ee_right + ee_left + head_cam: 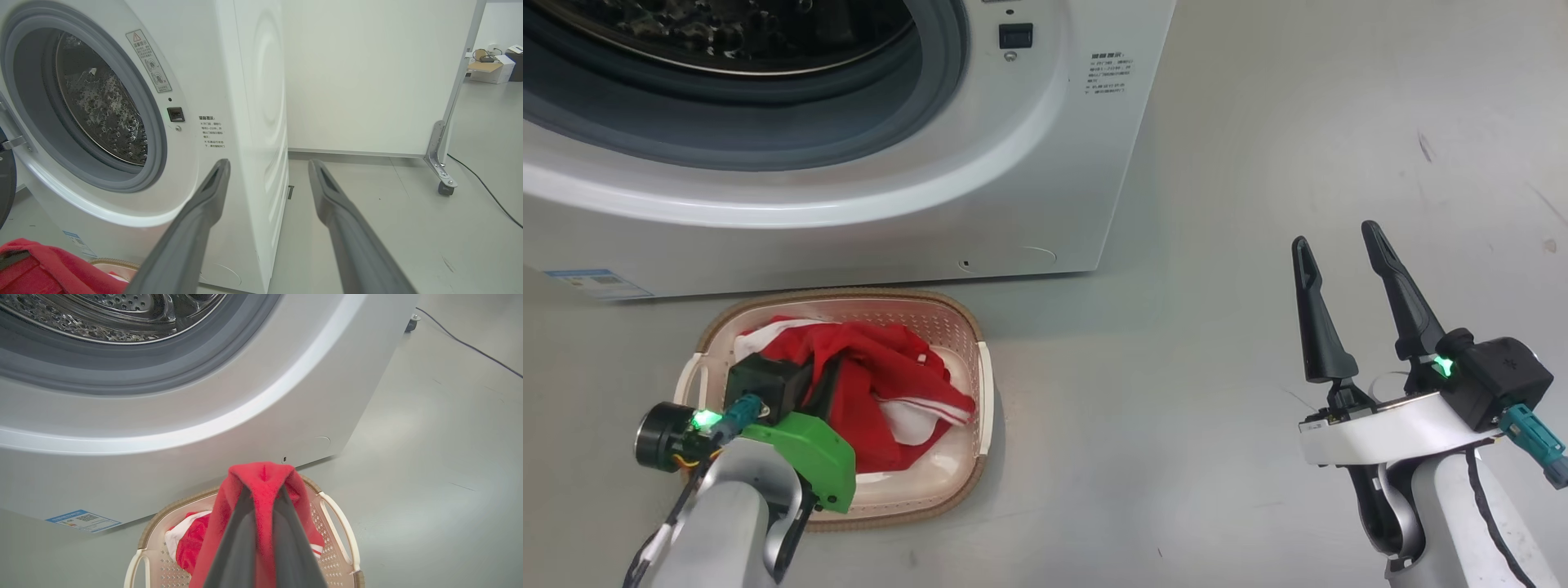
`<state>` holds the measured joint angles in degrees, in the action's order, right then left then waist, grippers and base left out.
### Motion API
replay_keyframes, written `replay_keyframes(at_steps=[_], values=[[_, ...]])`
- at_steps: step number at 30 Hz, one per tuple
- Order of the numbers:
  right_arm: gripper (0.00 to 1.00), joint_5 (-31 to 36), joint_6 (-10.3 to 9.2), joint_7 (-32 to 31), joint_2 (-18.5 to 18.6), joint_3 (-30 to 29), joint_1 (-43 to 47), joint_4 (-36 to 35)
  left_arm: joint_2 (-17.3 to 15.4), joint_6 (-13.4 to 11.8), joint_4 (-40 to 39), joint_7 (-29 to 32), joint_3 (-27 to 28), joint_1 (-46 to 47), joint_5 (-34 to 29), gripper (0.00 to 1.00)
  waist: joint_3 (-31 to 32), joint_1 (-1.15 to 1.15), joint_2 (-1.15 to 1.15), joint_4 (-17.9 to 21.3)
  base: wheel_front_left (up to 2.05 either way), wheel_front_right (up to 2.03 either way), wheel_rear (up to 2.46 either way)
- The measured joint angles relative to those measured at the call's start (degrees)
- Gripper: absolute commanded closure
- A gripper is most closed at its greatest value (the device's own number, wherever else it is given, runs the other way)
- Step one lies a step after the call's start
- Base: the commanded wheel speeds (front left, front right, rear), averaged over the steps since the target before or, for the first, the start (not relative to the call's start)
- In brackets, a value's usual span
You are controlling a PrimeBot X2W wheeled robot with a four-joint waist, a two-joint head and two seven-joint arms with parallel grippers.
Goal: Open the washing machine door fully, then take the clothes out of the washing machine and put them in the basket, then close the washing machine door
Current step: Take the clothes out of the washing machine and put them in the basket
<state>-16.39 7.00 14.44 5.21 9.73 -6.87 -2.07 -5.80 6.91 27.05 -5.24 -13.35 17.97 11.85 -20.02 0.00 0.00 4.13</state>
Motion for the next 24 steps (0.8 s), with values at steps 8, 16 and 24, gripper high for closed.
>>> replay_keyframes(at_steps=[8,16,24], values=[[0.00,0.4,0.00,0.0,0.6,0.4,-1.4,-0.3,-0.1,0.0,8.2,2.2,3.7,1.7,3.2,1.00,-3.5,0.00,0.00,1.4,0.00,0.00,0.00],[0.00,1.0,0.00,0.0,1.3,0.3,-2.3,-0.4,0.0,-0.6,15.0,3.2,7.2,4.2,6.5,1.00,-6.1,0.00,0.00,2.4,0.00,0.00,0.00],[0.00,1.5,0.00,0.0,2.0,0.5,-2.8,-0.5,0.0,-1.2,19.2,3.5,9.0,7.5,7.7,1.00,-7.8,0.00,0.00,2.6,0.00,0.00,0.00]])
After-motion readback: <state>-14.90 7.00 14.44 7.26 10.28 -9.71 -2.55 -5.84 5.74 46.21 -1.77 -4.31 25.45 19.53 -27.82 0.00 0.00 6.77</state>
